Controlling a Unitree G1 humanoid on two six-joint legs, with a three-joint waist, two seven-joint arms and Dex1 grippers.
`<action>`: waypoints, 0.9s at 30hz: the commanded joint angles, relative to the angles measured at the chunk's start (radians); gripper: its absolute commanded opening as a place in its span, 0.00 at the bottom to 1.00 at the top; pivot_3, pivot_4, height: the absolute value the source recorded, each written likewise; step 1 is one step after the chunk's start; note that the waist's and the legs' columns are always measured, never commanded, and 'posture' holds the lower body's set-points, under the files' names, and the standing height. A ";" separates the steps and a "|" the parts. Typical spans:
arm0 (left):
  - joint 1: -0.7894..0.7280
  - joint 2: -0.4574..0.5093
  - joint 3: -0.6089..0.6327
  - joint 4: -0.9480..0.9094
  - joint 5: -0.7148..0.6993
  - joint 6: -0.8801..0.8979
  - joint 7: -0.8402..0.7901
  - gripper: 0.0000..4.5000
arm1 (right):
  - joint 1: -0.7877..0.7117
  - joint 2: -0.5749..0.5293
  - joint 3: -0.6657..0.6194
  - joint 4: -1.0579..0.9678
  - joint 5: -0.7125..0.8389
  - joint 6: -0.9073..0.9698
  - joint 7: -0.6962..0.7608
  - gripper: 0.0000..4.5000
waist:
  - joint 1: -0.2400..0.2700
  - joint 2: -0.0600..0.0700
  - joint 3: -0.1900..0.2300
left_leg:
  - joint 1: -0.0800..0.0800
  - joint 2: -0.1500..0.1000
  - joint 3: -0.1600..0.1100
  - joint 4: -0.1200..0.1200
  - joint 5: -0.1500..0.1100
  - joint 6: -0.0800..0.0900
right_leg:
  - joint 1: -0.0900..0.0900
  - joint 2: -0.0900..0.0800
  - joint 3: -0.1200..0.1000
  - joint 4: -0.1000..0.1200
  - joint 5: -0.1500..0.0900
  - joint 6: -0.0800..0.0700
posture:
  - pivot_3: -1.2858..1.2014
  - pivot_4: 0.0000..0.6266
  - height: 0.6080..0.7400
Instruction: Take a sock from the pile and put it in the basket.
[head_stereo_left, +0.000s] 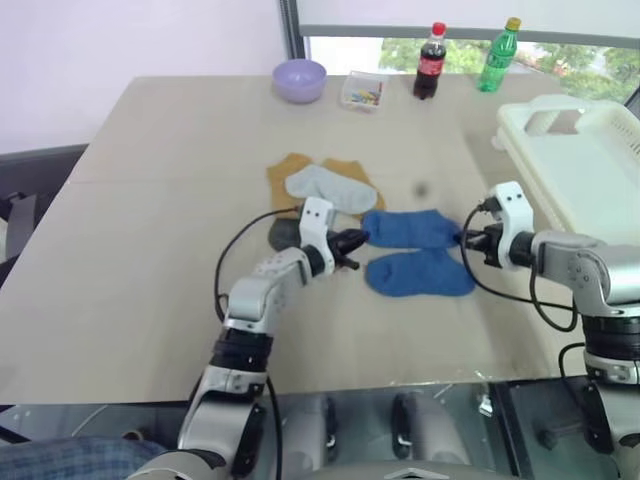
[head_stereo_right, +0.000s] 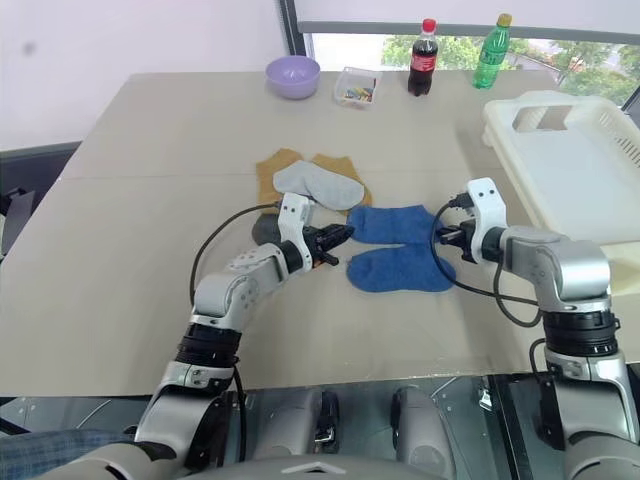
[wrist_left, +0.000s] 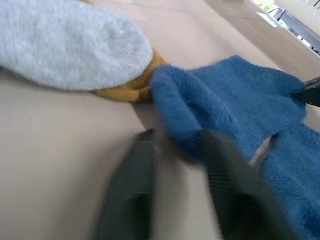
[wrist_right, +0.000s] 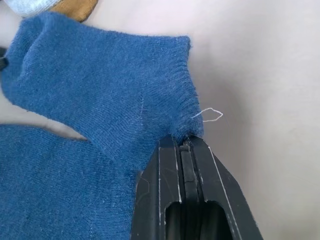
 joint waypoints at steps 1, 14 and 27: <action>-0.040 -0.014 0.004 0.012 -0.004 -0.022 -0.018 0.00 | -0.001 0.005 -0.020 -0.045 0.009 -0.013 -0.007 0.00 | 0.000 0.000 0.000 | 0.000 0.000 0.000 0.000 0.000 0.000 | 0.000 0.000 0.000 0.000 0.000 0.000 | 0.52 0.24 0.95; 0.107 -0.009 0.148 -0.341 -0.252 0.123 -0.021 0.00 | -0.001 -0.042 -0.137 -0.231 0.108 0.133 -0.007 0.00 | -0.002 0.000 0.000 | 0.000 0.002 0.000 0.000 0.000 0.000 | 0.000 0.000 0.000 0.000 0.000 0.000 | 0.52 0.24 0.95; 0.391 0.036 0.046 -0.661 -0.322 0.205 0.083 0.00 | 0.111 -0.115 -0.247 -0.508 0.243 0.407 0.003 0.00 | 0.002 0.000 0.000 | 0.003 0.001 -0.003 0.000 0.000 0.000 | 0.003 -0.001 0.000 0.000 0.000 0.000 | 0.52 0.24 0.95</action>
